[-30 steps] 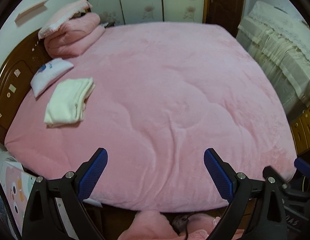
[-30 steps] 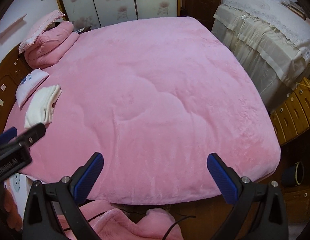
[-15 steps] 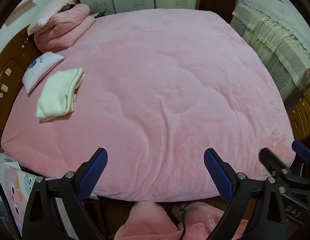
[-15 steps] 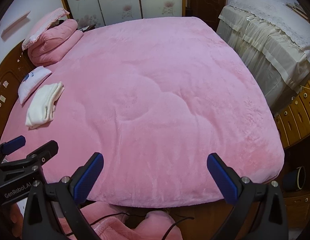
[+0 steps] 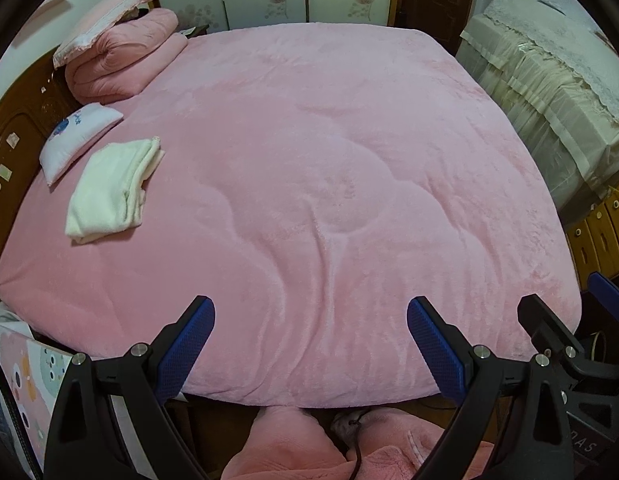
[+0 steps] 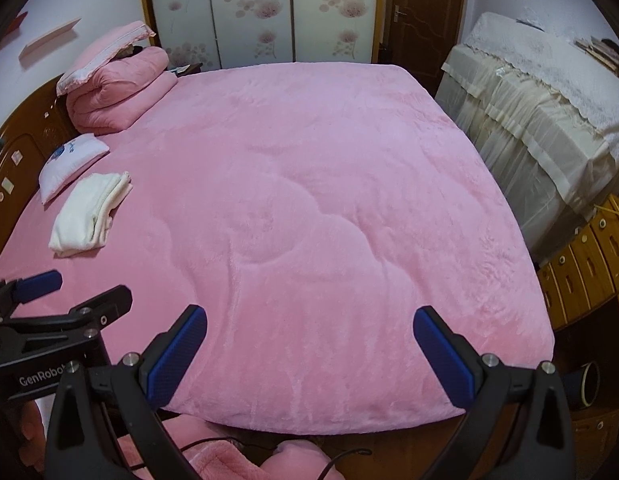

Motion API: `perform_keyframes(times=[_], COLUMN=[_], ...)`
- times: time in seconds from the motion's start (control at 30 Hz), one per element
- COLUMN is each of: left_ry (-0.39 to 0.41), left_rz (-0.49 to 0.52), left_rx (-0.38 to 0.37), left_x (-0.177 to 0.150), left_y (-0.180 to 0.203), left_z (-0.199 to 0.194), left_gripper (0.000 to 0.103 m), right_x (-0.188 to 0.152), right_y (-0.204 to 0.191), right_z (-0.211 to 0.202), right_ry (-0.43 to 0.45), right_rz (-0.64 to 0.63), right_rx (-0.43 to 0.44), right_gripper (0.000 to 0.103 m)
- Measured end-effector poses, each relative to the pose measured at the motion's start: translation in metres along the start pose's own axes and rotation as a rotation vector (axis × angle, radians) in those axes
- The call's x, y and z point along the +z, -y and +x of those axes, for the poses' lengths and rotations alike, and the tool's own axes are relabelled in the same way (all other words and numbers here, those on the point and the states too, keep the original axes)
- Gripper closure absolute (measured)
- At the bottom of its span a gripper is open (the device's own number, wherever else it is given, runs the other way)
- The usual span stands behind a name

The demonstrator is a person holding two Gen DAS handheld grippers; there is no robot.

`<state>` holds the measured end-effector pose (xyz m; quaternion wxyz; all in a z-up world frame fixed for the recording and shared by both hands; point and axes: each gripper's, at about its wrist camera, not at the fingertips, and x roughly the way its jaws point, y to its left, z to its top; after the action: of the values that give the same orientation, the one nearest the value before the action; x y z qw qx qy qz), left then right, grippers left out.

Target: Fold large clothes

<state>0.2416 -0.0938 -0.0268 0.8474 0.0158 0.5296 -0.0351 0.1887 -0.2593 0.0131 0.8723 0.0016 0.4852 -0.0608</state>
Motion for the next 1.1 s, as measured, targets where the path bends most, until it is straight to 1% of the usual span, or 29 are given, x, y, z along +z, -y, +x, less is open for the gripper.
perform_keyframes(times=[0.27, 0.5, 0.83, 1.1], left_ry=[0.011, -0.001, 0.002, -0.023], left_rz=[0.003, 0.004, 0.017, 0.005], left_rx=[-0.005, -0.007, -0.004, -0.006], left_x=[-0.001, -0.002, 0.0, 0.002], left_y=[-0.001, -0.001, -0.004, -0.006], left_z=[-0.002, -0.001, 0.001, 0.005], left_gripper=[0.007, 0.007, 0.007, 0.007], right_x=[0.001, 0.0, 0.0, 0.001], right_y=[0.007, 0.008, 0.008, 0.006], right_z=[0.002, 0.006, 0.012, 0.019], right_ry=[-0.012, -0.028, -0.054, -0.085], right_rz=[0.009, 0.016, 0.023, 0.015], right_rx=[0.002, 0.005, -0.002, -0.001], right_gripper=[0.0, 0.0, 0.0, 0.0])
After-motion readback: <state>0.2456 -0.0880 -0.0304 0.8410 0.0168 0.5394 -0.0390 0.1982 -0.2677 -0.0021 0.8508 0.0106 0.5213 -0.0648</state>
